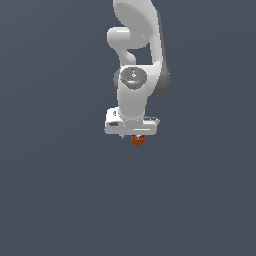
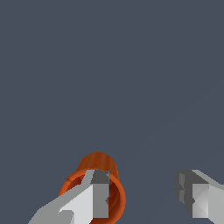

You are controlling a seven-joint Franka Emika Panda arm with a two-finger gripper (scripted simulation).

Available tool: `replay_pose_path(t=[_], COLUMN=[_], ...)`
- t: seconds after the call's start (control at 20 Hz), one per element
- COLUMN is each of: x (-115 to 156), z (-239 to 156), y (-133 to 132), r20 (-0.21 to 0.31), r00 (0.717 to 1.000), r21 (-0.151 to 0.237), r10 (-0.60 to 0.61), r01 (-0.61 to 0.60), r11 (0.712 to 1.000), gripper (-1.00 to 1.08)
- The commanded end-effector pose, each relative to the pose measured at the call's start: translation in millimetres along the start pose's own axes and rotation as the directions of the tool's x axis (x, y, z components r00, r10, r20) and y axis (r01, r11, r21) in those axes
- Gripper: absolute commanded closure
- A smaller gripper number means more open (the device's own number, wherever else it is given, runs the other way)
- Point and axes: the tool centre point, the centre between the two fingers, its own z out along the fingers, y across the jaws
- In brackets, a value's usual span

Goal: Pick up the object and move it to a goal position.

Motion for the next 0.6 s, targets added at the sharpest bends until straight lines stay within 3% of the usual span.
replay_pose_path(t=[0.0,0.55], x=[-1.4,-15.2], z=[2.1,20.0], y=[-3.5,-32.3], r20=[-0.001,-0.005], r00=[1.0,0.974], r21=[0.005,0.051], r10=[0.022,0.227], r01=[-0.022,-0.226], r11=[1.0,0.973], gripper=[-0.2,-0.2])
